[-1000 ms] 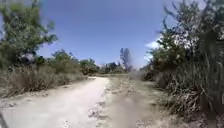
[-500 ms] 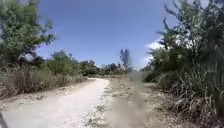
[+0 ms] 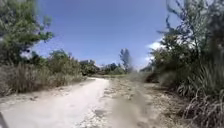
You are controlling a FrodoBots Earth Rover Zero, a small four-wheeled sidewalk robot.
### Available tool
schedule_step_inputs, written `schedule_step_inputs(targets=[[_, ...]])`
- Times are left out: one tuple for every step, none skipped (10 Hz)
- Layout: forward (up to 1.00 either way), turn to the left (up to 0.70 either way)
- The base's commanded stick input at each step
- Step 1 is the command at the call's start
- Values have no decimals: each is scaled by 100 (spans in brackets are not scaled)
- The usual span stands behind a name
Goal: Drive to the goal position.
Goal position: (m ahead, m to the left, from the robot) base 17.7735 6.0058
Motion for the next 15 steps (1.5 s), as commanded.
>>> schedule_step_inputs(targets=[[45, 2], [45, 2], [45, 2], [45, 2], [45, 2], [45, 2], [45, 2], [45, 2], [45, 2], [45, 2], [45, 2], [45, 2], [45, 2], [45, 2], [45, 2]])
